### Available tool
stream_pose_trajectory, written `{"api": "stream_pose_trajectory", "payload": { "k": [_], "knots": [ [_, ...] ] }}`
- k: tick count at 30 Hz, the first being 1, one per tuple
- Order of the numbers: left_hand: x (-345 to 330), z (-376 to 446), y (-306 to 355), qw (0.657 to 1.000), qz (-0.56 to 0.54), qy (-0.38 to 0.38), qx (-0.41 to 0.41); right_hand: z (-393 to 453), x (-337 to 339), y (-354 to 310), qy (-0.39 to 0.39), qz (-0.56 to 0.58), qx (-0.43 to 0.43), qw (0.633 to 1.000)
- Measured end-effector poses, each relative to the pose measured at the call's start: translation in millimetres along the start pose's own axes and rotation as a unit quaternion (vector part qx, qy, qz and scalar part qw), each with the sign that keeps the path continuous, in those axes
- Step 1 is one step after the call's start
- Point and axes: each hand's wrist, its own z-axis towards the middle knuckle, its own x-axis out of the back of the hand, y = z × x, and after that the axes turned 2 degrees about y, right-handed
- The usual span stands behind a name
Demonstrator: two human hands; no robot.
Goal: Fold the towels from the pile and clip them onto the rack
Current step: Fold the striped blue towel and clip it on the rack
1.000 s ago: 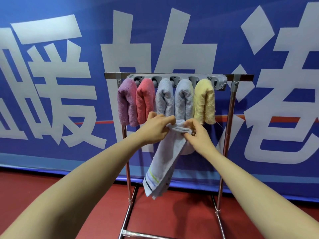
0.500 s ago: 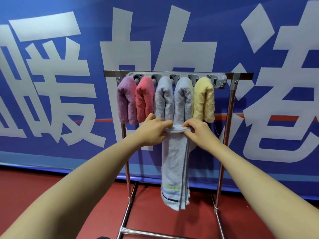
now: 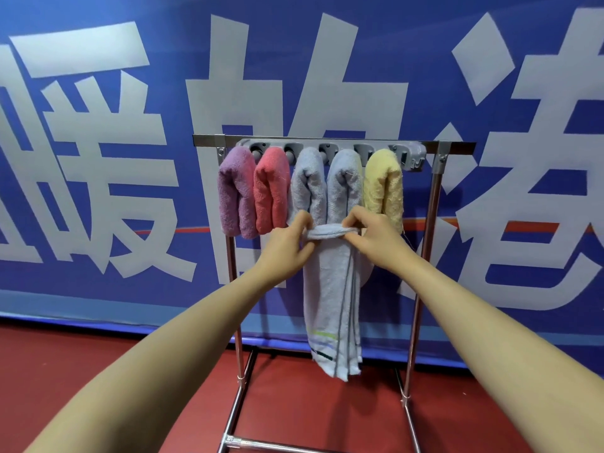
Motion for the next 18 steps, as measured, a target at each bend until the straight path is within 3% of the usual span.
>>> {"api": "stream_pose_trajectory", "payload": {
  "k": [3,9,14,18],
  "knots": [
    [-1,1,10,0.99,-0.111,0.026,0.084,2,2,-3,0.054,0.033,-0.012,0.998],
    [-21,-6,5,0.962,-0.18,-0.059,0.196,12,17,-13,0.152,0.117,-0.02,0.981],
    [-40,-8,18,0.948,-0.233,-0.071,0.203,15,36,-16,0.218,0.104,-0.018,0.97],
    [-38,2,30,0.973,-0.147,-0.003,0.177,5,43,1,0.26,0.061,-0.069,0.961]
  ]
}}
